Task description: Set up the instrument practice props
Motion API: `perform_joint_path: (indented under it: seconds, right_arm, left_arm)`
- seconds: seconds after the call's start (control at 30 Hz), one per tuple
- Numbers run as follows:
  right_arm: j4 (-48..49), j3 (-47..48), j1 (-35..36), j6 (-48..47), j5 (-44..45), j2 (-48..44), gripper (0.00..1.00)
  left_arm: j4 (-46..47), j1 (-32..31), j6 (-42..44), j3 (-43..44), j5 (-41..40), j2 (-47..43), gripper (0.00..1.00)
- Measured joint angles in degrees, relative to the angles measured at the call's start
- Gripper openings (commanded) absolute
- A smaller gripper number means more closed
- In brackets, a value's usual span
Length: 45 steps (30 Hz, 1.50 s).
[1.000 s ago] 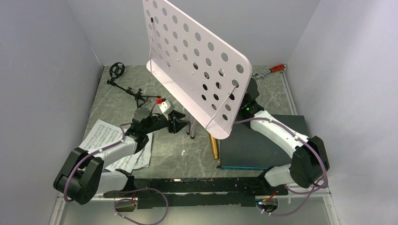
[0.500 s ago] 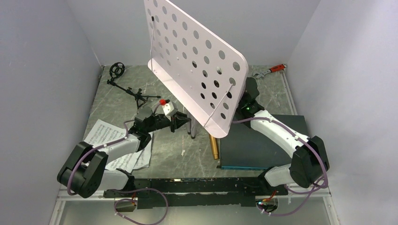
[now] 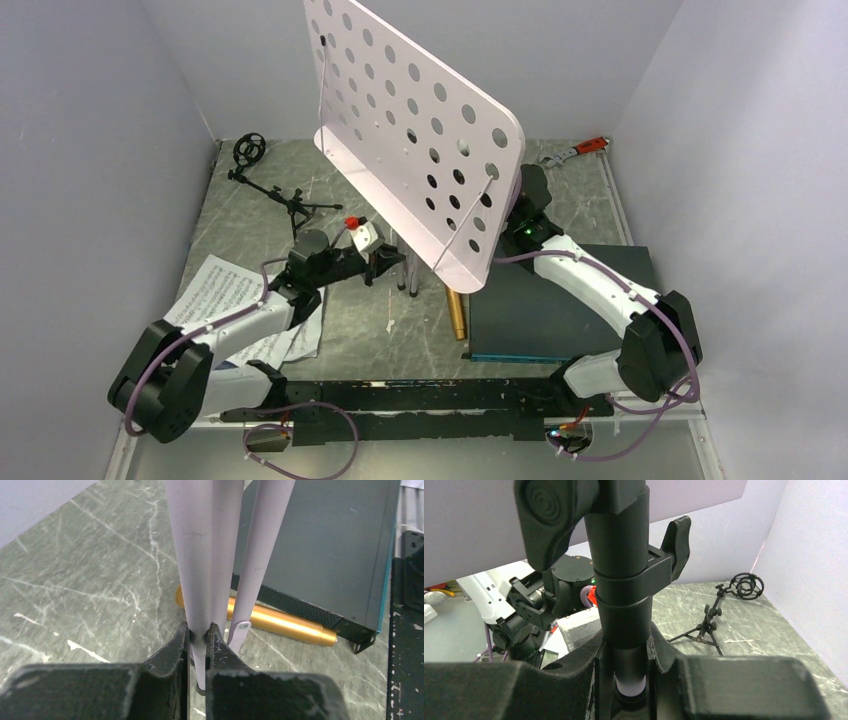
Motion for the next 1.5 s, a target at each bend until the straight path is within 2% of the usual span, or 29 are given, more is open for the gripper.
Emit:
perform_joint_path:
  seconds: [0.33, 0.97, 1.5]
  right_arm:
    - [-1.44, 0.83, 0.13, 0.20, 0.22, -0.15, 0.00]
    - [-8.00, 6.03, 0.52, 0.81, 0.15, 1.07, 0.00]
    - [-8.94, 9.01, 1.40, 0.81, 0.52, 3.21, 0.00]
  left_arm:
    - [-6.64, -2.49, 1.88, -1.16, -9.94, -6.10, 0.03]
    - [-6.60, -3.04, 0.76, -4.15, -16.11, -11.72, 0.02]
    - [-4.46, -3.37, -0.94, -6.08, -21.31, -13.49, 0.03]
